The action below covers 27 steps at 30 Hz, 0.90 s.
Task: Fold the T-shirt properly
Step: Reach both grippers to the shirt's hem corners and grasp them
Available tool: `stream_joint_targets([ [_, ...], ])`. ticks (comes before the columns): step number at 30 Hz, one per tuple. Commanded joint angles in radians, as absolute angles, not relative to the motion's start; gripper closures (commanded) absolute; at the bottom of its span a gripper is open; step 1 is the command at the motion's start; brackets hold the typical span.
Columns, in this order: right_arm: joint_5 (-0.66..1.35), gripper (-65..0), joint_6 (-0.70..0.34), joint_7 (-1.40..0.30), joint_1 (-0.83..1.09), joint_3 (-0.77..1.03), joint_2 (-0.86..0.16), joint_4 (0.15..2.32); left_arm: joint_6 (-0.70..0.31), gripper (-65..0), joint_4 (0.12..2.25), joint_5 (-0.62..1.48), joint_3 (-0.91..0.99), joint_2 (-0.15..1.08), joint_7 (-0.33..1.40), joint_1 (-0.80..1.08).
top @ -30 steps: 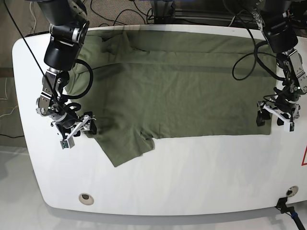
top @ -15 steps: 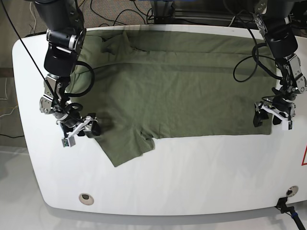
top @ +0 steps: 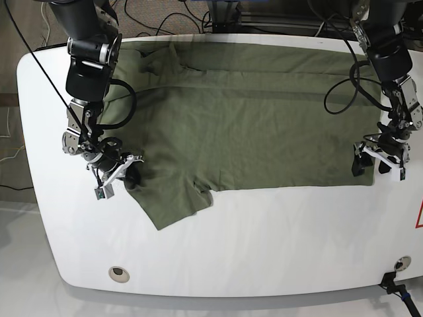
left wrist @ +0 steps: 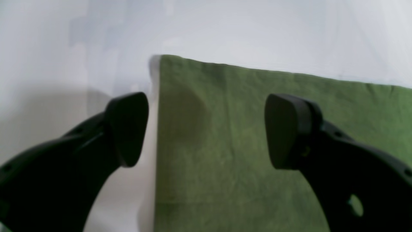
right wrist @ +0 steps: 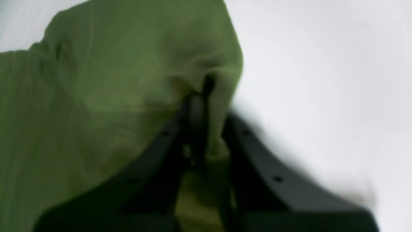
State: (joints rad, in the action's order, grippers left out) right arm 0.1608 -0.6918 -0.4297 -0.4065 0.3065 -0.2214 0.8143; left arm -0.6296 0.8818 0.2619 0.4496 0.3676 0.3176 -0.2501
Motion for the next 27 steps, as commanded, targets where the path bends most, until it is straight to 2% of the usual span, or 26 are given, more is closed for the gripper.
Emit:
stream_joint_targets([
  [1, 0.162, 0.0, -0.698, -0.429, -0.429, 0.308, -0.232, 0.825, -0.634, -52.2, 0.894, 0.282, 0.453, 0.389, 0.288, -0.288],
  [9, 0.162, -0.9, -0.698, -0.429, -0.427, 0.309, -0.234, 0.825, -0.630, -52.2, 0.774, 0.225, 0.452, 0.390, 0.288, -0.361],
  [13, 0.162, -0.6, -0.698, -0.429, -0.427, 0.309, -0.236, 0.825, -0.545, -52.2, 0.736, 0.200, 0.453, 0.387, 0.255, -0.375],
  [16, 0.159, 0.0, -0.698, -0.429, -0.427, 0.309, -0.236, 0.825, -0.518, -52.2, 0.687, 0.200, 0.450, 0.387, 0.225, -0.377],
  [27, 0.157, 0.0, -0.698, -0.429, -0.426, 0.309, -0.231, 0.823, -0.522, -52.2, 0.671, 0.200, 0.449, 0.329, 0.226, -0.371],
])
